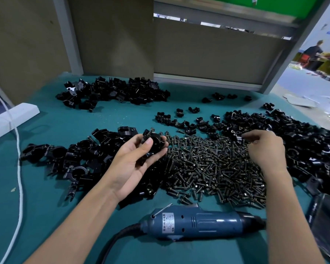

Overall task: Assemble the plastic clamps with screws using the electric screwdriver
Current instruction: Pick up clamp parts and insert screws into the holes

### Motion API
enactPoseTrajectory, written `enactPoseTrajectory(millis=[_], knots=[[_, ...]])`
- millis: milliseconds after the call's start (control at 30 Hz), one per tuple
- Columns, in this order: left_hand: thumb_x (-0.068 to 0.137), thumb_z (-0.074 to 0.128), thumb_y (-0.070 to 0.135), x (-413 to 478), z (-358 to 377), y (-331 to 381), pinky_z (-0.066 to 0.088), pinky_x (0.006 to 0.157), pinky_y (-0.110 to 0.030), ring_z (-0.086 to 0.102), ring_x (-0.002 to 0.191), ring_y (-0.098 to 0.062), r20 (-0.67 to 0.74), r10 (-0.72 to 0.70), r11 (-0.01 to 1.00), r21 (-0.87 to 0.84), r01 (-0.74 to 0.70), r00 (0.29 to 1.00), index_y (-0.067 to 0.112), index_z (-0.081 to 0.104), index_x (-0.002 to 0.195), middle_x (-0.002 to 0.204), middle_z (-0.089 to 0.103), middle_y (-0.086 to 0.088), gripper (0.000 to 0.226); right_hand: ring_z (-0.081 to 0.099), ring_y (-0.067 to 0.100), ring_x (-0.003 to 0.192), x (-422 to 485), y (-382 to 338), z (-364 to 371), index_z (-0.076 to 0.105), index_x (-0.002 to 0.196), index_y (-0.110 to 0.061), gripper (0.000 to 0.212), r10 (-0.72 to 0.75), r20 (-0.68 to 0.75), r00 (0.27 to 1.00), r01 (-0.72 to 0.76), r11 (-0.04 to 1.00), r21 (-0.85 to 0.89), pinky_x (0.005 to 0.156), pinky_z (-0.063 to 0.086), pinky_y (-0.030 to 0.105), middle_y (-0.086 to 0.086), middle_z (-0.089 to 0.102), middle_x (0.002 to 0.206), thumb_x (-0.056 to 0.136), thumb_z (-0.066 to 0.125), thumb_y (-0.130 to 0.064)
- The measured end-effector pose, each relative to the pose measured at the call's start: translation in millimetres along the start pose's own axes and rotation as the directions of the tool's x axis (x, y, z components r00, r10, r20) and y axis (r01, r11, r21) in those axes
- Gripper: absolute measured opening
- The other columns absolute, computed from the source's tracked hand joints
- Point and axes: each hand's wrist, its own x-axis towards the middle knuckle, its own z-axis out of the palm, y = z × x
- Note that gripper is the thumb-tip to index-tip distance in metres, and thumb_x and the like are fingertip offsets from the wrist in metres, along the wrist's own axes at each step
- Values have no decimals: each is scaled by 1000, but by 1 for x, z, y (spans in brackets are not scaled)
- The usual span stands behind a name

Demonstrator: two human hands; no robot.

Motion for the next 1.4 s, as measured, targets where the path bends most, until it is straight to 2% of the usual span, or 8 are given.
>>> enactPoseTrajectory(millis=[200, 333, 633, 767, 900, 1000, 1200, 1400], knots=[[74, 67, 0, -1, 0, -2, 57, 88, -29, 67, 113, -30, 8, -6, 993, 114, 5, 1000, -8, 52, 124, 118, 69, -20, 53, 55, 12, 63, 17, 12, 3, 74, 107, -19, 40, -91, 246, 965, 125, 984, -128, 51, 39, 20, 11, 70, 105, 89, 50, 8], [70, 68, -2, -1, 0, -2, 57, 87, -27, 68, 110, -30, -9, -1, 990, 140, 2, 1000, -7, 51, 124, 117, 69, -19, 57, 59, 18, 87, 25, 14, 3, 70, 115, -17, 32, -31, 422, 906, 136, 966, -221, 85, 49, 29, 8, 70, 109, 84, 73, -7], [71, 69, -3, 1, -1, -3, 57, 83, -26, 69, 107, -29, -30, 7, 984, 178, -1, 1000, -4, 52, 124, 114, 71, -18, 56, 59, 21, 67, 18, 6, 4, 77, 77, -6, 8, -113, 276, 955, 191, 942, -276, 64, 48, 29, 14, 72, 85, 79, 75, 1], [70, 71, -1, 1, -1, -4, 57, 86, -28, 69, 109, -29, -26, 7, 983, 182, -2, 1000, -3, 52, 124, 114, 71, -17, 57, 60, 24, 74, 4, -7, 6, 73, 91, -7, 9, -281, 171, 944, 321, 900, -296, 65, 44, 28, 7, 68, 95, 90, 63, -7], [69, 72, 1, 2, -2, -4, 57, 84, -26, 69, 107, -28, -23, 18, 980, 198, -13, 1000, -2, 52, 122, 113, 72, -16, 56, 58, 5, 71, -23, -44, 12, 62, 107, -11, 13, -402, 266, 876, 404, 913, 50, 57, 47, 13, -3, 65, 90, 95, 58, -12], [69, 72, 2, 2, -3, -4, 57, 85, -27, 69, 107, -28, -21, 25, 976, 218, -20, 999, 0, 53, 120, 112, 72, -15, 55, 55, -7, 79, -52, -75, 15, 70, 99, -14, 11, -617, 211, 758, 571, 784, 243, 69, 46, 5, -13, 62, 86, 90, 66, -12], [71, 72, 2, 3, -4, -6, 57, 82, -26, 70, 104, -29, 18, 19, 973, 228, -23, 1000, 3, 56, 117, 111, 73, -13, 49, 63, 24, 83, -82, -104, 28, 74, 96, -3, 11, -831, 75, 551, 796, 551, 250, 74, 55, 38, 8, 64, 97, 88, 67, -1], [74, 69, -1, 1, -3, -5, 58, 78, -27, 71, 102, -29, 51, -20, 977, 211, 9, 998, 0, 54, 119, 109, 73, -15, 48, 64, 27, 82, -78, -107, 27, 76, 94, -2, 11, -872, 58, 487, 828, 482, 286, 72, 55, 41, 11, 66, 96, 85, 69, 2]])
